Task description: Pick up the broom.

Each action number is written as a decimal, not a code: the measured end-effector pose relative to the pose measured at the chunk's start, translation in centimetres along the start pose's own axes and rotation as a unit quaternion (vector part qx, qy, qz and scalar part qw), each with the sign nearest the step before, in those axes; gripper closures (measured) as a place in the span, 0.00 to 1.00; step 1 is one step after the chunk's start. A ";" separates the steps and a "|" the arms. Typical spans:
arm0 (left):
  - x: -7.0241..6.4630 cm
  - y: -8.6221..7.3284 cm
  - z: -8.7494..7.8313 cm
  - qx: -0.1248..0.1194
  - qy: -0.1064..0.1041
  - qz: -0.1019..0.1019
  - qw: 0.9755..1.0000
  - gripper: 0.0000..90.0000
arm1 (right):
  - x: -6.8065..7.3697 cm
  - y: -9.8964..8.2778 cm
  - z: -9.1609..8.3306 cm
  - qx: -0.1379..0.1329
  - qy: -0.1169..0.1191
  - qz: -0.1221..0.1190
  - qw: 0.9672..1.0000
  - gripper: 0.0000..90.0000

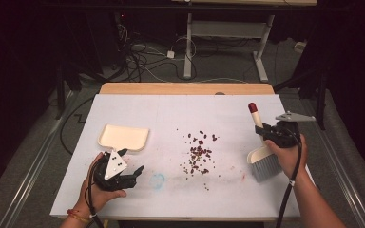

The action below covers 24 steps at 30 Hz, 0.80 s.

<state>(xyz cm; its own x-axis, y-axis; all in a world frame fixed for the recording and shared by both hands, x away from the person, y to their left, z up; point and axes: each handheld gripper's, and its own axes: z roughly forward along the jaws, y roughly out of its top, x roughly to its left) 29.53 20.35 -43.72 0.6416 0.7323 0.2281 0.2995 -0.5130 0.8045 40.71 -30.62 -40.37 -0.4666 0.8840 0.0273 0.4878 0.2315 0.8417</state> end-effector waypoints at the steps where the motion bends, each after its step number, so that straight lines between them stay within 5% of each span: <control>1: 0.1 0.4 -0.1 -0.009 -0.002 -0.003 1.000 0.24 | 0.4 -0.1 -0.8 -0.019 0.004 -0.004 1.000 0.79; 5: -0.1 2.7 -0.4 -0.041 -0.022 -0.008 0.999 0.24 | 1.8 0.2 -3.6 -0.075 0.028 -0.012 0.997 0.79; 10: -2.1 6.1 0.4 -0.072 -0.075 0.010 0.995 0.24 | 3.5 1.0 -5.2 -0.103 0.042 -0.018 0.994 0.79; 16: -6.4 10.4 2.2 -0.099 -0.158 0.044 0.981 0.24 | 7.0 2.2 -5.2 -0.125 0.033 -0.037 0.991 0.79; 20: -8.9 12.9 3.4 -0.120 -0.203 0.046 0.971 0.24 | 9.8 3.0 -5.0 -0.149 0.038 -0.065 0.986 0.78; 24: -10.2 14.2 4.6 -0.126 -0.220 0.033 0.967 0.24 | 12.3 3.4 -4.4 -0.161 0.044 -0.084 0.982 0.78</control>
<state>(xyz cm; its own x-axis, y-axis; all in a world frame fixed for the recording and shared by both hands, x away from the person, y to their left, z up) 30.47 3.55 -37.19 0.9079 0.4127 0.0727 0.1017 -0.3854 0.9171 33.36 -20.76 -34.83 -0.5898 0.8024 -0.0913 0.1472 0.2180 0.9648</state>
